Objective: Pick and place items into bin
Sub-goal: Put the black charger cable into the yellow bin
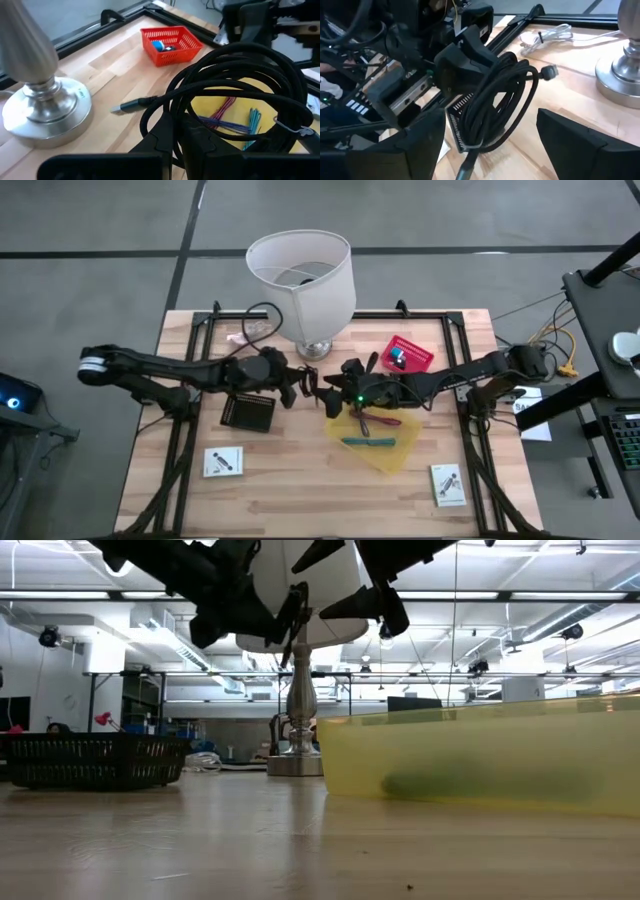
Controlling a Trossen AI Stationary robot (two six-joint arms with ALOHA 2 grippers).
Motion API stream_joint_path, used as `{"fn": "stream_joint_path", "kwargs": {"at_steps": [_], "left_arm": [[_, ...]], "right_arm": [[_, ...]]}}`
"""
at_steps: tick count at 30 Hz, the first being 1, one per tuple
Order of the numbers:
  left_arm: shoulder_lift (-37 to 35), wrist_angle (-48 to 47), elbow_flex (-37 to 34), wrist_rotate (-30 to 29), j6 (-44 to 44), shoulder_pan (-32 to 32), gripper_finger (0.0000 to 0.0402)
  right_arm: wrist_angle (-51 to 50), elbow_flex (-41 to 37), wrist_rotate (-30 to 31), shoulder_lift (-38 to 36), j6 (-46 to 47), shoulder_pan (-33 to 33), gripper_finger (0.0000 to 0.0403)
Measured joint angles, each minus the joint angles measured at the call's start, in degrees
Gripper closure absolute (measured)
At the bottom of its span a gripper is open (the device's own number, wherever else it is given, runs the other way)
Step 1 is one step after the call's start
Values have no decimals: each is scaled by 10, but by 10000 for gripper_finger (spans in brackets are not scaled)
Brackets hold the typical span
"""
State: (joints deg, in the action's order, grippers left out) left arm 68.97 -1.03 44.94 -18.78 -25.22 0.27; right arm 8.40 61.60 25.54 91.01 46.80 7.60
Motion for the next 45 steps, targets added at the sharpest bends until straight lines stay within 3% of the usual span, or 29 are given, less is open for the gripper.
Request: {"fn": "stream_joint_path", "kwargs": {"at_steps": [22,28,37,45], "left_arm": [[4,23,0,0,0,0,400],[4,23,0,0,0,0,399],[4,23,0,11,0,0,396],[-2,5,0,58,19,0,326]], "right_arm": [[1,0,-12,0,2,-16,200],[1,0,-16,0,2,-16,257],[10,0,-16,0,-11,-16,381],[-21,0,-57,-9,-34,-17,386]]}}
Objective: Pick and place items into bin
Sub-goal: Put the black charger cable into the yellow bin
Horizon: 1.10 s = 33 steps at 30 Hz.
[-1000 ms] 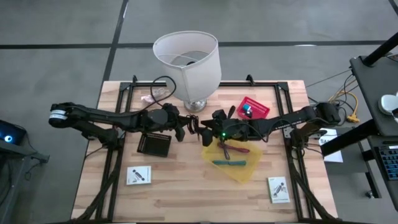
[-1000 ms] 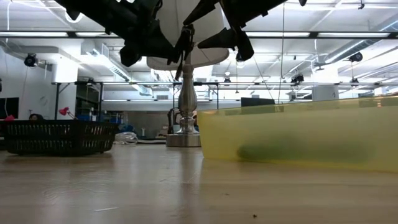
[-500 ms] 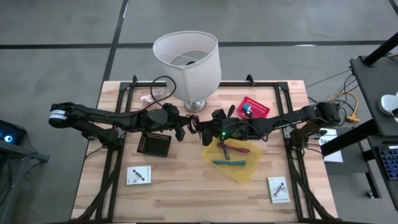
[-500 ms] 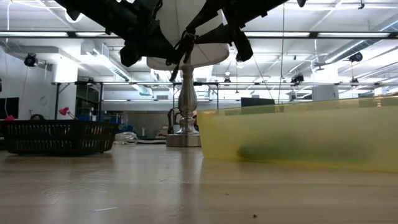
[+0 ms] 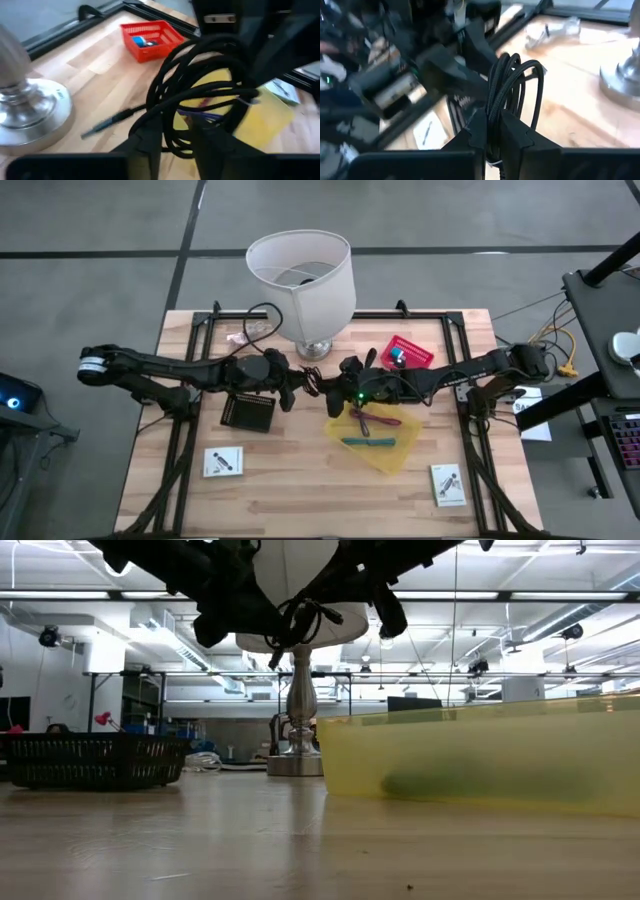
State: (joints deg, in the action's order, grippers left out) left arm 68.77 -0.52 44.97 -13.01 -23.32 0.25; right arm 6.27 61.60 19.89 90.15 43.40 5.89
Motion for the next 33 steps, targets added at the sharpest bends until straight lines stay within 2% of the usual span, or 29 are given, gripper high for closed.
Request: {"fn": "stream_joint_path", "kwargs": {"at_steps": [8,12,18,28,33], "left_arm": [[-36,-89,0,51,13,0,252],[-62,-156,-1,95,9,0,239],[-91,-205,-2,166,-34,0,238],[-89,-216,-3,183,-34,0,237],[-81,-216,-3,191,-34,0,237]], "right_arm": [[-187,0,-111,-49,36,5,388],[-303,0,-129,-90,44,14,389],[-438,0,-135,-152,61,24,389],[-464,0,-152,-163,56,24,389],[-466,0,-175,-141,40,25,354]]}}
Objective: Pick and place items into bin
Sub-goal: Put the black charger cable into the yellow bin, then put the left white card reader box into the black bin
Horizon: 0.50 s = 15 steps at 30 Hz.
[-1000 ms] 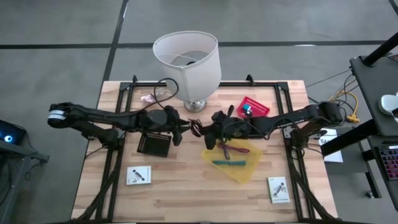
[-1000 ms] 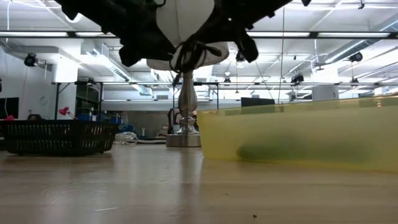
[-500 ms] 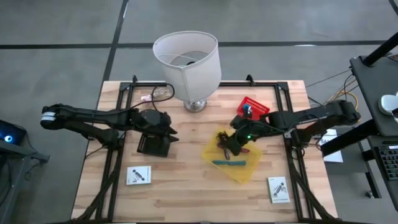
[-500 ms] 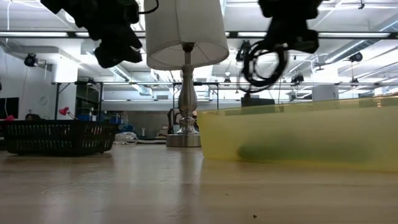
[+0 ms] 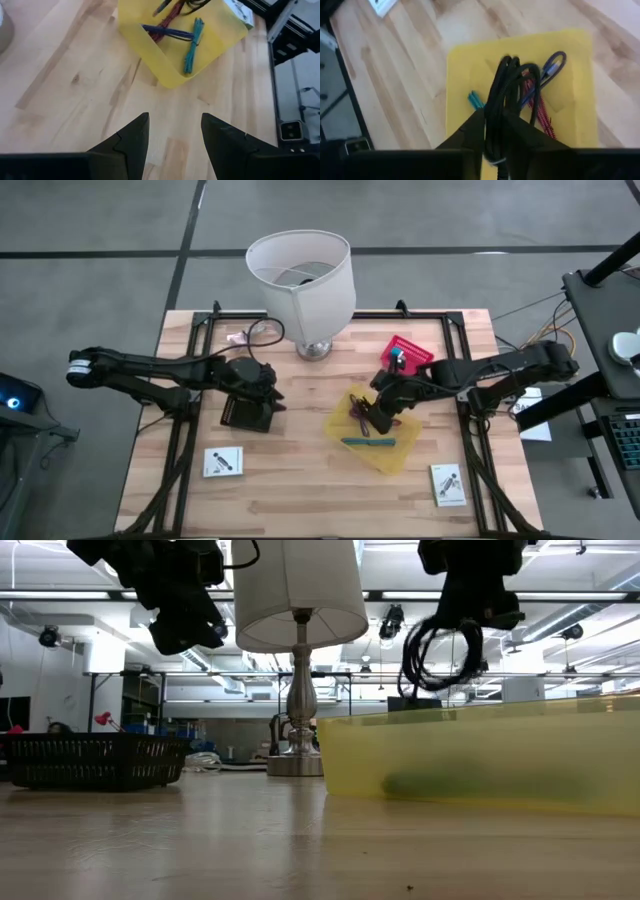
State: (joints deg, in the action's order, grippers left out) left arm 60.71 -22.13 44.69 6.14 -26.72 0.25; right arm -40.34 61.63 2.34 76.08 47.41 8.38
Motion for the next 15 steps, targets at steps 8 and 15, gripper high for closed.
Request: {"fn": "stream_joint_path", "kwargs": {"at_steps": [8,15], "left_arm": [[-6,-17,0,41,0,0,237],[-6,-61,0,96,-23,-1,237]], "right_arm": [[-26,0,-72,40,-12,1,271],[-33,0,-73,59,-6,6,236]]}}
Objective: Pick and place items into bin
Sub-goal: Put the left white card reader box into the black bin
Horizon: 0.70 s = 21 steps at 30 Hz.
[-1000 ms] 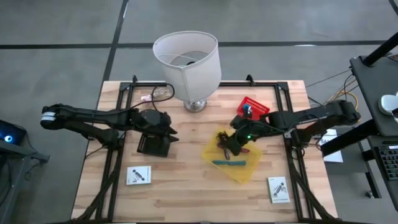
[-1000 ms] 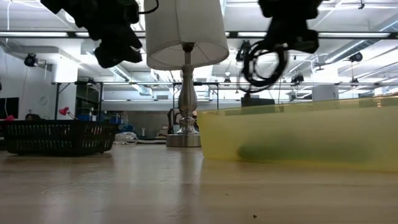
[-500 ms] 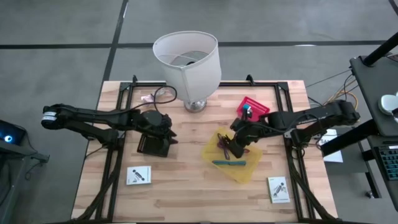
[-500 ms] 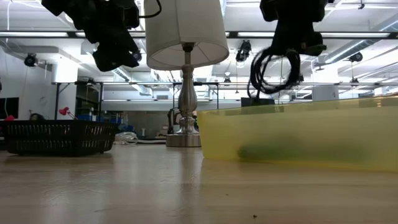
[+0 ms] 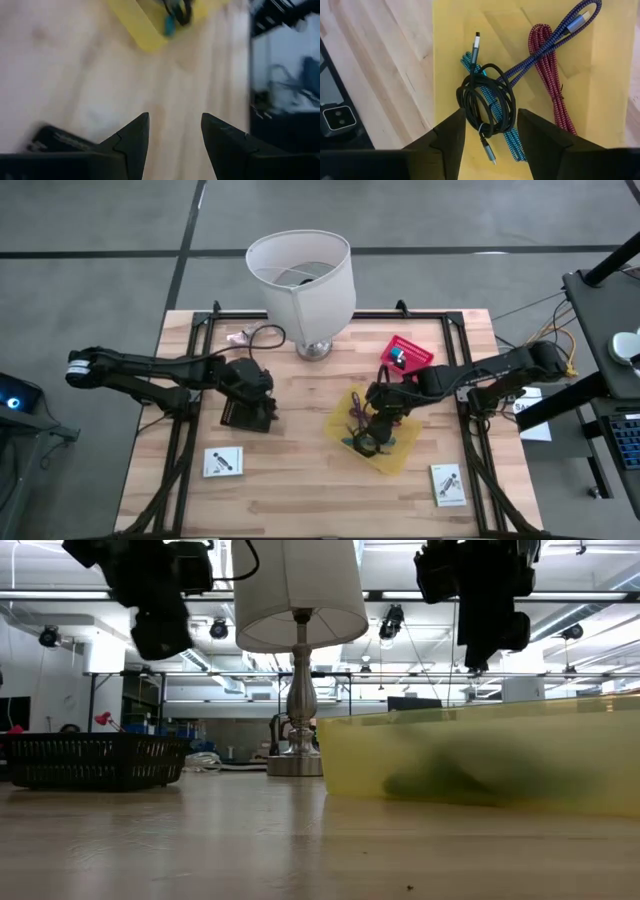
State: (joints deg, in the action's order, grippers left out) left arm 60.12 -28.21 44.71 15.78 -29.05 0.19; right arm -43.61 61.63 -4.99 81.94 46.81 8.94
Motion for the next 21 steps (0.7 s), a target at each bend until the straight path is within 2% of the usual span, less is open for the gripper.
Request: {"fn": "stream_joint_path", "kwargs": {"at_steps": [4,9,13,16,21], "left_arm": [[0,-49,0,66,-7,-22,237],[2,-138,2,68,-15,-86,237],[5,-177,2,66,-78,-152,237],[7,-178,1,44,-125,-215,237],[14,-178,1,-51,-180,-330,237]], "right_arm": [[1,0,1,1,0,2,236],[1,0,4,0,-1,2,243],[1,0,5,0,-3,2,250],[1,0,7,0,-3,2,254],[1,0,22,0,-5,2,259]]}}
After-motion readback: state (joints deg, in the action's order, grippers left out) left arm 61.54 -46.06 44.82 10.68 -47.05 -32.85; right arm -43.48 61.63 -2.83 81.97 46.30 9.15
